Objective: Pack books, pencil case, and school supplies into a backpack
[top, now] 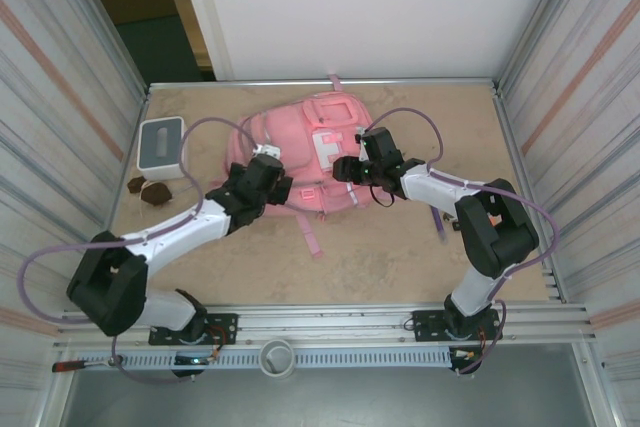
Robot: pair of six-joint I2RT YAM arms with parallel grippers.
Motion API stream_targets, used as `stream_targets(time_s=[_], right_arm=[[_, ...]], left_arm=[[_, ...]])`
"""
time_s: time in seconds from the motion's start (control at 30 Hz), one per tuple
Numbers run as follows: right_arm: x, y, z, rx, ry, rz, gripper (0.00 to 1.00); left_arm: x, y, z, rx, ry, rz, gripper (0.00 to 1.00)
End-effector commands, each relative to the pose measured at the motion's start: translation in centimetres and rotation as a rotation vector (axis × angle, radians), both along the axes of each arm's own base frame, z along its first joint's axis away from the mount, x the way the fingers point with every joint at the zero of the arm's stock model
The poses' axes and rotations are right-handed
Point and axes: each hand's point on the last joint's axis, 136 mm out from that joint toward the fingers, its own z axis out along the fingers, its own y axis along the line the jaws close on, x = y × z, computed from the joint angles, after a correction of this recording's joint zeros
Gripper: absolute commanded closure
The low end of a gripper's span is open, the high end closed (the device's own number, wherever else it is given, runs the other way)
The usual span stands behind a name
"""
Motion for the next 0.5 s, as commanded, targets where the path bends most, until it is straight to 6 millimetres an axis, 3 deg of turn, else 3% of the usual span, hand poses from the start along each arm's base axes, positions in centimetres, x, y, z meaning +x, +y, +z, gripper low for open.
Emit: stream_targets(time_s=[0.0,0.13,0.3,0.47], right_arm=[[-1.0,-1.9,-4.2,-0.095,0.095,-0.017,0.40],[-1.1,-2.0,-4.3,-0.097,0.096,-0.020,0.40],[-1.0,-1.9,-4.3,-0.092,0.099,-0.016,0.40],[-1.0,-2.0,-4.4,-0.094,0.101,-0.014,0.39]], left_arm=[[-1.3,1.2,0.3,-0.080,0.009,0.016,0.04],[-2.1,1.2,0.8,-0.188,0.021,-0.017,0.06],[-2.0,-1.3,1.6,-0.269,0.060,-0.110,0.13],[-1.2,-2.3,1.2,-0.255,0.097,-0.136,0.18]])
